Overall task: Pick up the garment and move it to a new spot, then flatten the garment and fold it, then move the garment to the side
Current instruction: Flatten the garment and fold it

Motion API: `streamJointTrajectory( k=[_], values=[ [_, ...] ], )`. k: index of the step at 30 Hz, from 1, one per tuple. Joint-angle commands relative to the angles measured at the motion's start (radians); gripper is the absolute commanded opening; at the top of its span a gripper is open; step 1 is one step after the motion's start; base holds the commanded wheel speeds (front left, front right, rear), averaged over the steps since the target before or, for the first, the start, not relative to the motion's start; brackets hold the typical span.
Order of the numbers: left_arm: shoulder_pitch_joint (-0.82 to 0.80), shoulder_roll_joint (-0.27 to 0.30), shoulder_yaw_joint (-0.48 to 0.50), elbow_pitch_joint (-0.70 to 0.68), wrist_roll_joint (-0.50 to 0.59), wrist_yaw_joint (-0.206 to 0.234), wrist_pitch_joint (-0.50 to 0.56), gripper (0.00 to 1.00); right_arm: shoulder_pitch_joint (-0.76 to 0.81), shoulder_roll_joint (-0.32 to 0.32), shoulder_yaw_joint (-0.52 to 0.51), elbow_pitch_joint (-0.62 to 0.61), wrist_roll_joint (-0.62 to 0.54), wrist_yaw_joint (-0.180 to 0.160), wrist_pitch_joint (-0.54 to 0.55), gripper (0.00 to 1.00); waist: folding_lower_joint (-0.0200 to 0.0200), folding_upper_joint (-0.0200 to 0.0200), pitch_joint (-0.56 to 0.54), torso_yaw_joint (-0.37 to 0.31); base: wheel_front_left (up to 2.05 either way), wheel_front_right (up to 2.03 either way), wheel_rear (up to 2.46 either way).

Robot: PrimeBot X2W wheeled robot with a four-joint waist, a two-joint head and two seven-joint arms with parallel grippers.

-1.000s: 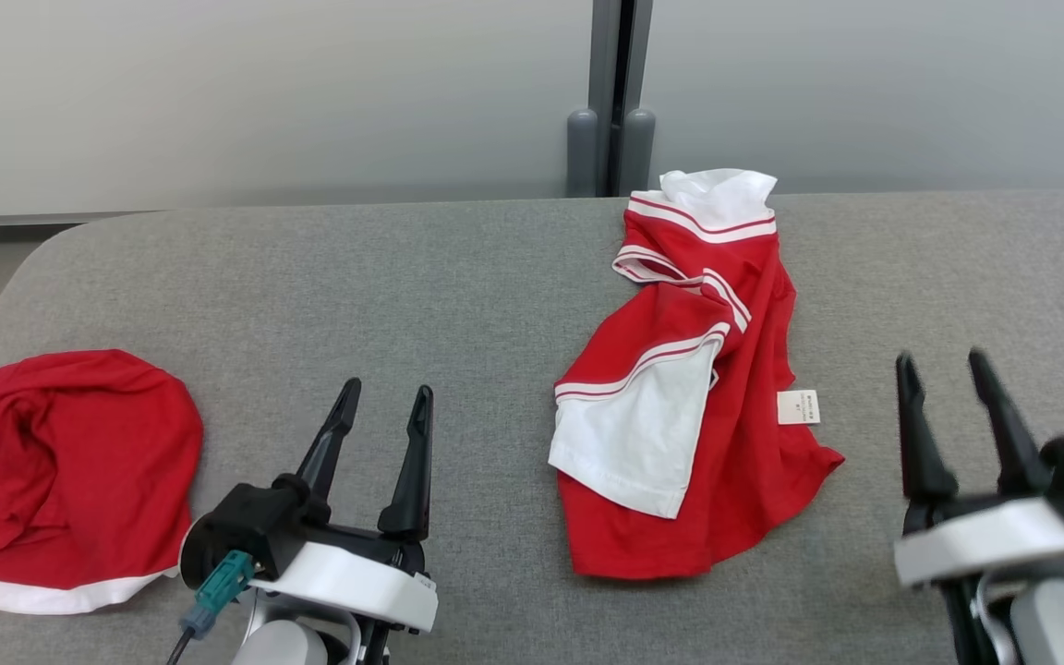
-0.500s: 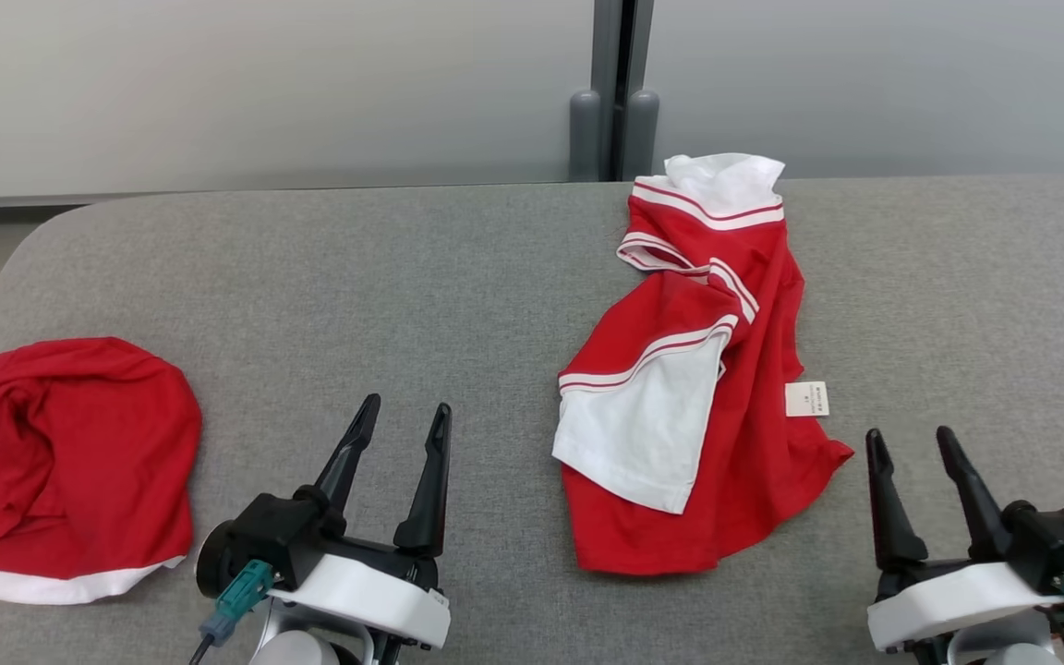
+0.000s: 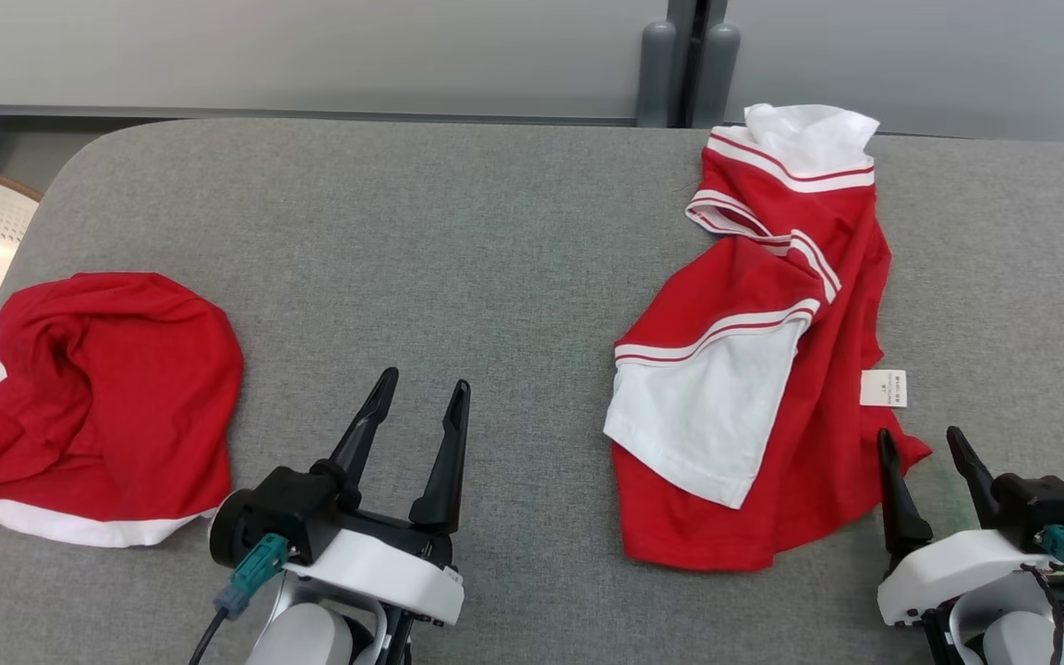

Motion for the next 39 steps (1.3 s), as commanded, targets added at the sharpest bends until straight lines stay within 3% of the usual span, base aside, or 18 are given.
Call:
streamJointTrajectory(
  k=[1, 2, 3, 4, 11, 14, 24, 30, 31, 32, 39],
  values=[
    [-0.023, 0.003, -0.004, 0.001, 0.001, 0.001, 0.000, 1.00, -0.021, 0.002, -0.013, 0.029, -0.017, 0.000, -0.002, 1.00, 0.0000, 0.0000, 0.019, 0.020, 0.00, 0.00, 0.00],
    [-0.024, 0.004, -0.006, 0.002, 0.001, 0.003, 0.000, 1.00, -0.028, 0.003, -0.016, 0.044, -0.018, 0.000, 0.001, 1.00, 0.0000, 0.0000, 0.021, 0.024, 0.00, 0.00, 0.00],
    [-0.027, 0.004, -0.007, 0.003, 0.000, 0.003, 0.000, 1.00, -0.033, 0.005, -0.017, 0.058, -0.018, 0.000, 0.005, 0.41, 0.0000, 0.0000, 0.022, 0.026, 0.00, 0.00, 0.00],
    [-0.030, 0.003, -0.009, 0.004, 0.000, 0.005, 0.000, 1.00, -0.038, 0.005, -0.018, 0.069, -0.015, 0.000, 0.006, 0.00, 0.0000, 0.0000, 0.024, 0.028, 0.00, 0.00, 0.00],
    [-0.030, 0.003, -0.004, 0.010, -0.002, 0.011, 0.000, 1.00, -0.072, 0.001, -0.027, 0.087, -0.001, 0.000, -0.018, 0.00, 0.0000, 0.0000, 0.016, 0.019, 0.00, 0.00, 0.00],
    [-0.022, 0.003, 0.000, 0.008, -0.003, 0.010, 0.000, 1.00, -0.096, -0.044, -0.067, 0.047, 0.007, 0.000, -0.032, 0.00, 0.0000, 0.0000, -0.001, -0.001, 0.00, 0.00, 0.00],
    [-0.038, 0.003, -0.039, 0.002, -0.027, 0.012, 0.000, 1.00, -0.232, -0.372, -0.186, -0.034, -0.038, 0.000, 0.088, 0.00, 0.0000, 0.0000, -0.010, 0.015, 0.00, 0.00, 0.00],
    [-0.041, 0.004, -0.054, -0.001, -0.040, 0.015, 0.000, 1.00, -0.308, -0.479, -0.179, 0.040, -0.066, 0.000, 0.125, 0.00, 0.0000, 0.0000, 0.008, 0.052, 0.00, 0.00, 0.00],
    [-0.042, 0.003, -0.057, 0.000, -0.042, 0.015, 0.000, 1.00, -0.315, -0.477, -0.170, 0.066, -0.063, 0.000, 0.132, 0.85, 0.0000, 0.0000, 0.010, 0.057, 0.00, 0.00, 0.00],
    [-0.043, 0.003, -0.059, 0.001, -0.043, 0.016, 0.000, 1.00, -0.323, -0.475, -0.162, 0.088, -0.063, 0.000, 0.132, 1.00, 0.0000, 0.0000, 0.012, 0.061, 0.00, 0.00, 0.00],
    [-0.040, 0.003, -0.056, 0.002, -0.042, 0.024, 0.000, 1.00, -0.320, -0.391, -0.129, 0.170, -0.045, 0.000, 0.049, 1.00, 0.0000, 0.0000, 0.003, 0.063, 0.00, 0.00, 0.00]
  ],
)
